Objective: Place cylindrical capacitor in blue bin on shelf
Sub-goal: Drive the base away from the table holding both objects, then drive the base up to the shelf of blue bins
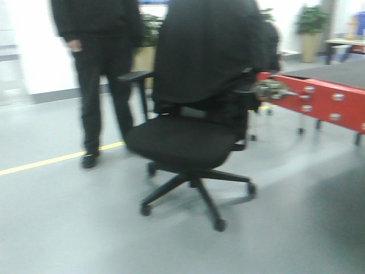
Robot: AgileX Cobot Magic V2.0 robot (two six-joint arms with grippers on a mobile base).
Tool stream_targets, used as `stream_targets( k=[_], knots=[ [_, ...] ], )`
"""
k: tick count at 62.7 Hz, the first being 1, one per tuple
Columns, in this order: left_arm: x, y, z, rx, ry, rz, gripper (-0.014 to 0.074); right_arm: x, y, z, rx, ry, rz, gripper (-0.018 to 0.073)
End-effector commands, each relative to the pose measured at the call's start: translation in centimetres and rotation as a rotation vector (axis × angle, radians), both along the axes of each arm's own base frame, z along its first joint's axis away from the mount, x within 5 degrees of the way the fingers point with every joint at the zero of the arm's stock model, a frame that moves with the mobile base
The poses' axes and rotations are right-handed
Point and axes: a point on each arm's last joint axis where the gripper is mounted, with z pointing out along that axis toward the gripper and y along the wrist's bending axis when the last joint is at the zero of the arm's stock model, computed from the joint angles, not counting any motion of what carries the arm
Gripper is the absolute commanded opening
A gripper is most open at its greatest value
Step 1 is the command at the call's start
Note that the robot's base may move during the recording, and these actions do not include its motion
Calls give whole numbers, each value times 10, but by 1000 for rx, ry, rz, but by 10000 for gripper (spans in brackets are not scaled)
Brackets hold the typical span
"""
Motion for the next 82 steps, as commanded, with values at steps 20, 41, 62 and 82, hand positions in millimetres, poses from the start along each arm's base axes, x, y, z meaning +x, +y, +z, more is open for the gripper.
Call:
stream_targets(
  k=[20, 41, 62, 82],
  knots=[
    [-1, 0, 2, -2, -19, 0, -111, -2, -1, 4, -4, -40, -5, -163],
    [-1, 0, 2, -2, -19, 0, -111, -2, -1, 4, -4, -40, -5, -163],
    [-1, 0, 2, -2, -19, 0, -111, -2, -1, 4, -4, -40, -5, -163],
    [-1, 0, 2, -2, -19, 0, -111, -2, -1, 4, -4, -40, -5, -163]
  ],
)
